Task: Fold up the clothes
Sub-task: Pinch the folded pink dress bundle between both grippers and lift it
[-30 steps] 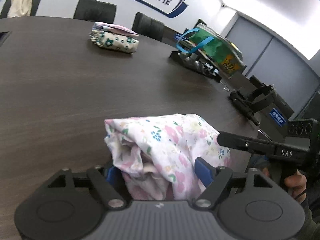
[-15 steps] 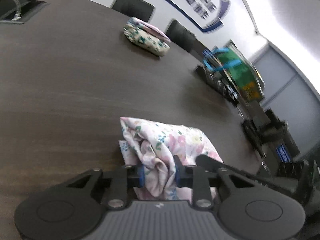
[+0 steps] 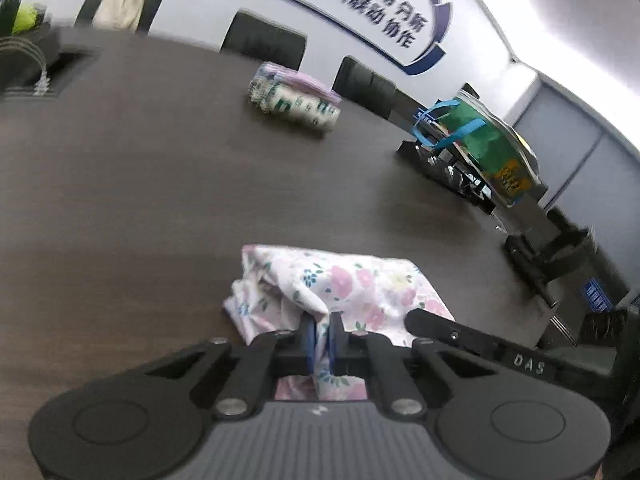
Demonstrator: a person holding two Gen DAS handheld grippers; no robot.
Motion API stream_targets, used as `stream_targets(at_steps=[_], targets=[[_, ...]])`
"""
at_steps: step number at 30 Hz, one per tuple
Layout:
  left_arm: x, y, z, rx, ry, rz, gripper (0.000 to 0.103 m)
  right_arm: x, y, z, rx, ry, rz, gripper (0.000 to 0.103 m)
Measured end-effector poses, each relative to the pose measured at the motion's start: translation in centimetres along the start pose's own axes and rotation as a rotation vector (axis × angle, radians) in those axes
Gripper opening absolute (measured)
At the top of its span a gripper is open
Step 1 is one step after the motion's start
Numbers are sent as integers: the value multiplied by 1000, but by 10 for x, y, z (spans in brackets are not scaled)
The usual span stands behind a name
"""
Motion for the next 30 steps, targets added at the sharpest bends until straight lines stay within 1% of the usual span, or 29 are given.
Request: stream_targets(at_steps=[1,2,3,4,5,6,7,9,11,12,14,17,19,20,21,22,23,25,27,30], targets=[[1,-3,3,-10,-20,-4,14,0,-2,1,2,0,-3,22],[2,-9,6,-8,-26,-22,17,2,-5,1,6,-1,-11,26],[4,-17,6,16,-16,-50,32,5,-11,2,12,-4,-26,29],[6,-26,6,52,2,-81,53,8,-16,2,14,-9,-42,40],[8,-33,6,88,11,-99,63,10,-20,3,0,-24,-57,46],[9,-33,6,95,7,-91,77,13,-23,2,-15,-39,-70,53],[11,-31,6,86,-4,-71,79,15,-21,0,-32,-49,-69,56],[13,-21,8,62,-30,-14,78,19,-8,-7,-47,-38,-8,56],[13,-9,8,78,-12,33,77,22,2,-13,-23,-16,42,56],[13,-6,8,89,1,47,74,22,6,-15,-11,-10,58,56],[13,-3,10,70,10,45,69,22,9,-17,-3,-23,70,56],[16,3,10,38,13,71,56,23,13,-20,22,-15,94,55],[18,8,9,9,17,91,40,25,16,-21,49,1,112,55],[20,11,8,-5,19,95,38,26,19,-21,62,8,125,52],[21,13,7,-19,22,98,30,25,22,-20,81,21,142,41],[22,16,7,-32,24,101,23,25,25,-20,99,36,157,28],[24,18,6,-40,25,96,21,25,28,-21,111,56,162,23],[29,20,8,-53,18,84,16,27,32,-23,133,93,161,17],[35,18,13,-76,-13,74,14,32,36,-24,158,130,158,15],[51,18,21,-79,-48,74,13,42,43,-24,192,171,153,13]])
Point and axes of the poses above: each gripper's, at about its wrist camera, not at the fingertips, and y roughly the way its jaws point, z to its left, x to its top, the point moved 2 cm from there along y, roughly the way its jaws point, and after that the axes turned 6 degrees about y, right-handed, at the moved point
